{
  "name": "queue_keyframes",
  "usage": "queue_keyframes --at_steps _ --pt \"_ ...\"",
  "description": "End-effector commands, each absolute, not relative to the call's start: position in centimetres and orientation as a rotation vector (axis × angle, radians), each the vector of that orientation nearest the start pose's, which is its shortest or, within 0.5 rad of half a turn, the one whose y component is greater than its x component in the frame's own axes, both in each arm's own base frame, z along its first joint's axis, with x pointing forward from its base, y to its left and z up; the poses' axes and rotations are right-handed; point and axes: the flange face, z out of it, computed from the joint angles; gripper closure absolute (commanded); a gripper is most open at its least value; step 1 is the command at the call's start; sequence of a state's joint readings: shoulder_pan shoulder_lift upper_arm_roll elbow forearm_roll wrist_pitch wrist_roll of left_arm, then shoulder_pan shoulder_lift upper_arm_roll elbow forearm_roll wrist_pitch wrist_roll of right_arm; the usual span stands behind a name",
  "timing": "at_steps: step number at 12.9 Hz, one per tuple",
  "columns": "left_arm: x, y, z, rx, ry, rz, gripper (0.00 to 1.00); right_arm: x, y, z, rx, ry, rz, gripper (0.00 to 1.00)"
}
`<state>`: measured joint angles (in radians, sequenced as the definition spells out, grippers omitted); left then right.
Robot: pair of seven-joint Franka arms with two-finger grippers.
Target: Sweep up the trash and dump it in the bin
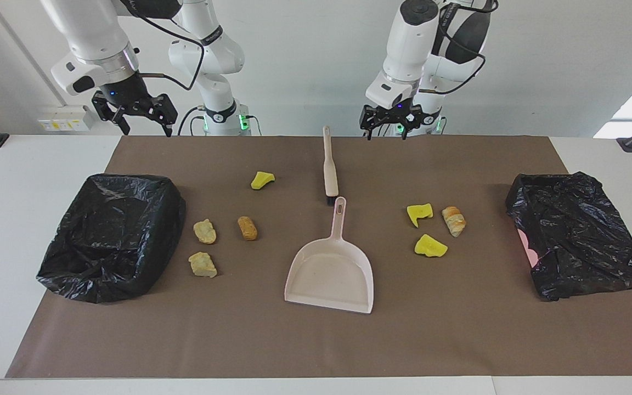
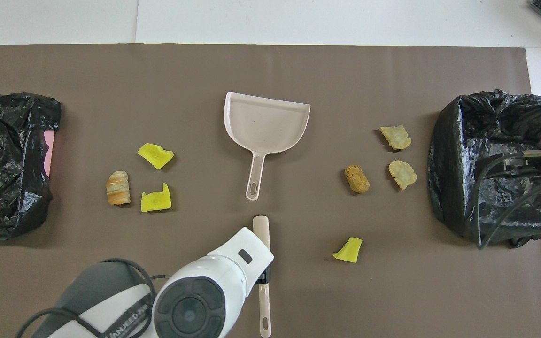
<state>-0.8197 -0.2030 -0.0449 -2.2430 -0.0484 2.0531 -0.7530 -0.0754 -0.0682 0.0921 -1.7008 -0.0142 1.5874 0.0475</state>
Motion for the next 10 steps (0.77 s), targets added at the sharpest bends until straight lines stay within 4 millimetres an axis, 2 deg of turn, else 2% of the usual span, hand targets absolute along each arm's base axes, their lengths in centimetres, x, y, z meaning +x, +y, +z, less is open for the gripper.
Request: queue_keyframes --at_steps 1,2,3,4,6,8,10 --pt "27.9 -39.7 39.9 -3.186 0.11 0.032 0.0 53.8 1.3 58.7 -3.108 0.002 0.077 0.0" --pt "26.2 -40.5 38.0 -3.176 0.138 0.042 0.0 54.6 2.7 58.3 -3.108 -0.038 0.094 0.0" --pt "25.5 -40.8 37.0 -3.176 0.155 0.039 0.0 55.5 3.5 58.0 -3.107 -0.061 0.099 0.0" --pt "25.3 -40.8 36.8 -3.181 0.131 0.035 0.0 56.2 4.6 58.0 -3.101 -0.089 0.093 0.0" --pt "24.0 -41.7 36.0 -3.182 0.154 0.035 0.0 57.4 6.1 56.3 -3.098 -0.118 0.115 0.0" --pt "24.0 -41.6 35.1 -3.206 0.135 0.007 0.0 58.3 8.7 55.4 -3.09 -0.138 0.052 0.0" --pt "23.8 -41.3 34.6 -3.198 0.139 0.014 0.0 58.9 11.1 53.6 -3.089 -0.081 0.076 0.0"
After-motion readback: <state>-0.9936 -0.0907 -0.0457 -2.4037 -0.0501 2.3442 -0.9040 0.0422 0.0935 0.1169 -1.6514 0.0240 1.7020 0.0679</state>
